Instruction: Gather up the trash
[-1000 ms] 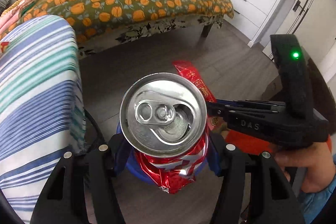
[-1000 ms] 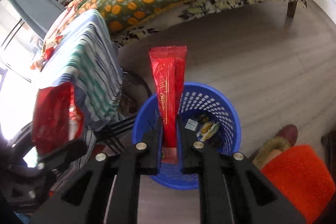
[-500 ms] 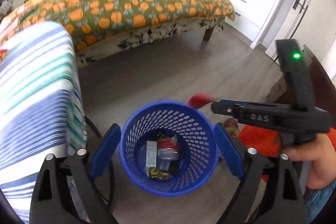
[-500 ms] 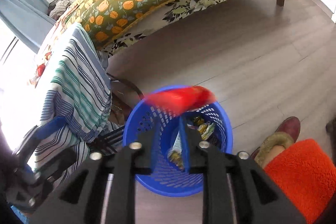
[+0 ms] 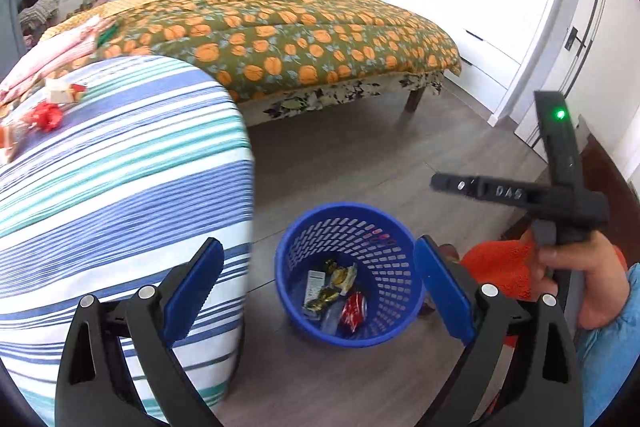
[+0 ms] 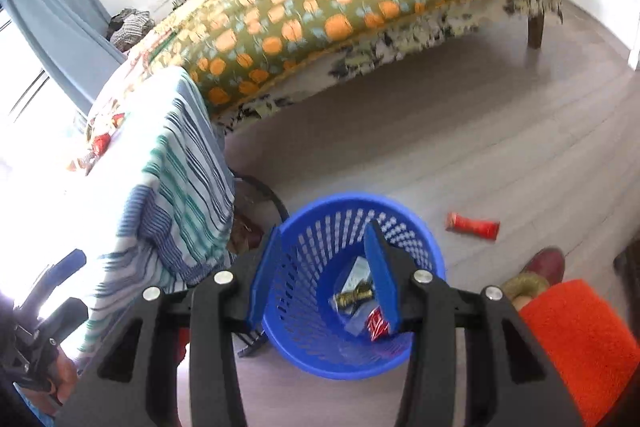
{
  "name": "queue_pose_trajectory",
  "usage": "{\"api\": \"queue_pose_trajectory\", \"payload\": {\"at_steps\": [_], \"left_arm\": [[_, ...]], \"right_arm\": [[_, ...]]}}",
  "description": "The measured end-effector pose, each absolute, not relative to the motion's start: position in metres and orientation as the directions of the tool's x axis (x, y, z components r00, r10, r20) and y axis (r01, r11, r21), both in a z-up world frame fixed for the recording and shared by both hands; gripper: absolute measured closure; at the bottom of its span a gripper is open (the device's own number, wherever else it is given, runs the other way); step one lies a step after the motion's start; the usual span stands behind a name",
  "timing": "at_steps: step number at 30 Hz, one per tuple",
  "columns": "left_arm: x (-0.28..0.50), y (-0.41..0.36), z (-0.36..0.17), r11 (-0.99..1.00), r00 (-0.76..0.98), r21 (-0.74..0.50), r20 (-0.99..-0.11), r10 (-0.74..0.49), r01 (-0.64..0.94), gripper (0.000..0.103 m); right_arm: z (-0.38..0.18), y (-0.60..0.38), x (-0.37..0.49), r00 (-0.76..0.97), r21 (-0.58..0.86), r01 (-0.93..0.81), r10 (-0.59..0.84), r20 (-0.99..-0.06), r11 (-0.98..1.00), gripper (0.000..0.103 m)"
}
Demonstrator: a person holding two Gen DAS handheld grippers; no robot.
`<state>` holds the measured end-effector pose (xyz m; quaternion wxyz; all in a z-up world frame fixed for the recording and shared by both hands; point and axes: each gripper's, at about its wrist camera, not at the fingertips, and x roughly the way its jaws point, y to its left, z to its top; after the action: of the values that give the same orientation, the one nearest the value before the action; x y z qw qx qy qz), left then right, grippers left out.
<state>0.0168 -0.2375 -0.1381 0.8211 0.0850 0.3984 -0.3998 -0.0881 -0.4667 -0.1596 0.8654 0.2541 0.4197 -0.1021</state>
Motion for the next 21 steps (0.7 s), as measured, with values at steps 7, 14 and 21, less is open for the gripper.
{"api": "queue_pose_trajectory", "payload": {"at_steps": [7,14,21], "left_arm": [[0.053,-0.146,-0.118,0.792,0.472,-0.15,-0.731,-0.492,0.592,0.008],[0.146,-0.016,-0.131,0.967,0.587,-0.038,-0.788,-0.184,0.252,0.008],[0.239,0.066,-0.161,1.0,0.579,-0.001,-0.816,-0.008,0.013,0.008]], "right_arm": [[-0.106,-0.364,-0.033,0.665,0.264,0.154,0.098,-0.741,0.952,0.047],[-0.097,-0.217,0.086,0.573,0.187,-0.153,0.242,-0.783,0.97,0.022],[-0.147,-0.131,0.203,0.509,0.036,-0.181,0.125,-0.852,0.983,0.016]]}}
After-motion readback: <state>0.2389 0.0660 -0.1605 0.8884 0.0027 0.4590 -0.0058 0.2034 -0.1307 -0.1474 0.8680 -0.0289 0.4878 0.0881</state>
